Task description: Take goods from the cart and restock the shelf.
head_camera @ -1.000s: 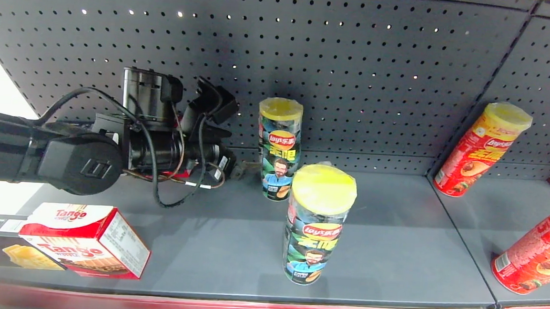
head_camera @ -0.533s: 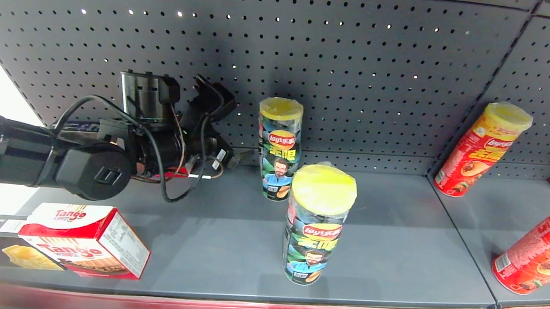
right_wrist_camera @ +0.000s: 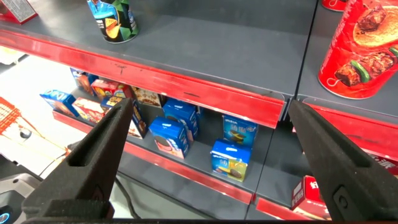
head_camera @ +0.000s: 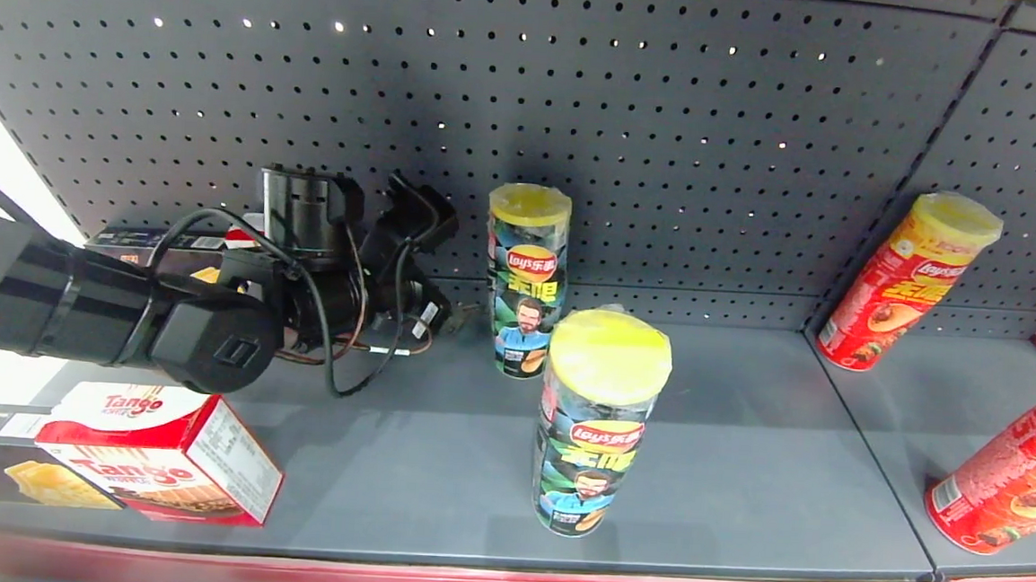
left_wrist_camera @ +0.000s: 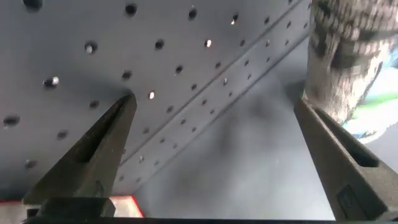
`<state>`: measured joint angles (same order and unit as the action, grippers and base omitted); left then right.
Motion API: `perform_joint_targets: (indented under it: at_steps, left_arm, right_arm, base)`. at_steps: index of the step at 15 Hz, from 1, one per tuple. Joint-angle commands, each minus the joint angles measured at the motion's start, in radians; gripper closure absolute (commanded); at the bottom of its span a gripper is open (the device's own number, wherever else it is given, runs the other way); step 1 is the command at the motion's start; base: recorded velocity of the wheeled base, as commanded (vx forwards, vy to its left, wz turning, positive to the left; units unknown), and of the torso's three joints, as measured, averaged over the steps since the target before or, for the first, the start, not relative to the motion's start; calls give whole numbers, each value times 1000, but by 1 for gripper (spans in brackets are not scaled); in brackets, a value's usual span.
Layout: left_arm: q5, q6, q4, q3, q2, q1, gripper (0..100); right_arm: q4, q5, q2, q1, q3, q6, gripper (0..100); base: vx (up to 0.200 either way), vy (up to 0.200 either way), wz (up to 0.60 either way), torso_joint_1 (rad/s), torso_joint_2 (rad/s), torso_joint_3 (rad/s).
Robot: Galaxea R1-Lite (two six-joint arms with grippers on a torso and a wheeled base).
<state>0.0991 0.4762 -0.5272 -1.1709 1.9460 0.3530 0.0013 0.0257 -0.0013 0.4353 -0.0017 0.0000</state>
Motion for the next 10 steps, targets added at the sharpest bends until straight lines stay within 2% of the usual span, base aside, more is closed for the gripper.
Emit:
perform_joint_targets:
  at_steps: [1,3,4,10]
  left_arm:
    - [1,-1,-2,-3,33,9,0]
    - [1,-4,-4,-4,39,18,0]
    - [1,-16,-4,-6,39,31,0]
    - [1,-21,-2,-24,53,46,0]
  right_arm:
    - [0,0,1,0,0,0,0]
    - [0,0,1,0,0,0,0]
    - [0,0,1,0,0,0,0]
    - [0,0,1,0,0,0,0]
  base:
    - [0,0,0,0,0,0]
    - [0,0,0,0,0,0]
    - [0,0,0,0,0,0]
    - [0,0,0,0,0,0]
